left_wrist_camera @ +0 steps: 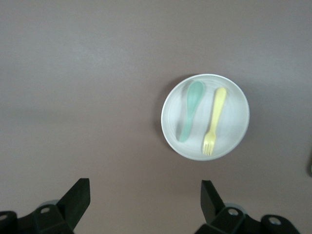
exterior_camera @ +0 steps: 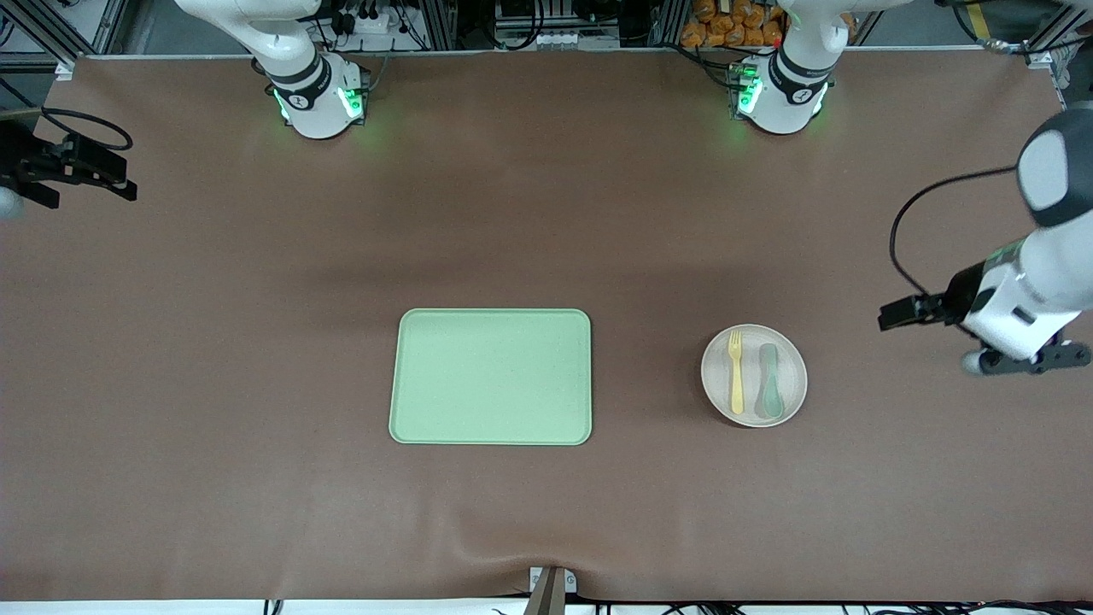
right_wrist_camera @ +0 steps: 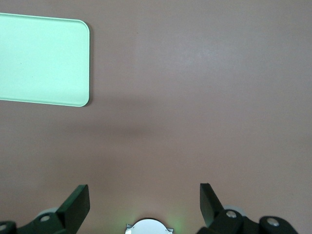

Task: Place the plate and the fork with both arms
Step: 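Lower the left gripper and grasp the white plate rim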

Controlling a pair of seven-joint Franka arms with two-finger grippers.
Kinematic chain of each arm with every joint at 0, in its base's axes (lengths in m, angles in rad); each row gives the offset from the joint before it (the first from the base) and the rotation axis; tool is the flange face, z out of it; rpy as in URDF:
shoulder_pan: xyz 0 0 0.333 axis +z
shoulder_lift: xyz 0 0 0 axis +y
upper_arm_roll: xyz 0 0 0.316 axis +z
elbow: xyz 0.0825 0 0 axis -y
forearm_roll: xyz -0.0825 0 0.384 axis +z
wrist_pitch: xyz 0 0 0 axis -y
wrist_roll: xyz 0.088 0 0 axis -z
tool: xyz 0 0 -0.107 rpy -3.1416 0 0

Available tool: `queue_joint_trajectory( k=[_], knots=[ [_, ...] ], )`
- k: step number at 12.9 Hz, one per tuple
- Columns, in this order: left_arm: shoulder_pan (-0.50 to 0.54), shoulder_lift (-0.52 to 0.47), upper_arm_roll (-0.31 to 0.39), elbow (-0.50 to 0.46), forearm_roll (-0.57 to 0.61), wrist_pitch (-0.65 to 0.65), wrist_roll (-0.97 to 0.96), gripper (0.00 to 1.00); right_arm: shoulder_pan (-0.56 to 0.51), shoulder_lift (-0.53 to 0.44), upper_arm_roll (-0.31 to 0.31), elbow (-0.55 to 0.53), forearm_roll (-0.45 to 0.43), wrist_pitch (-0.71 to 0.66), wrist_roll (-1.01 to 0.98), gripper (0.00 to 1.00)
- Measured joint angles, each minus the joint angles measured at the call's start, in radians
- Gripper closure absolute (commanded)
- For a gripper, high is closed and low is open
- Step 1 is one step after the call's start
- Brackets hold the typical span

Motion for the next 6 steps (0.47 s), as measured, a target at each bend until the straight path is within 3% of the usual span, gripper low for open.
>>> queue_joint_trajectory(
  k=[4,6],
  knots=[
    [0.004,0.145,-0.001,-0.011,-0.026,0.118,0.000,0.00,0.000,0.000,0.000,0.000,0.000,0.000,0.000,0.00],
    [0.004,0.162,-0.004,-0.085,-0.041,0.240,0.000,0.00,0.000,0.000,0.000,0.000,0.000,0.000,0.000,0.00]
  ],
)
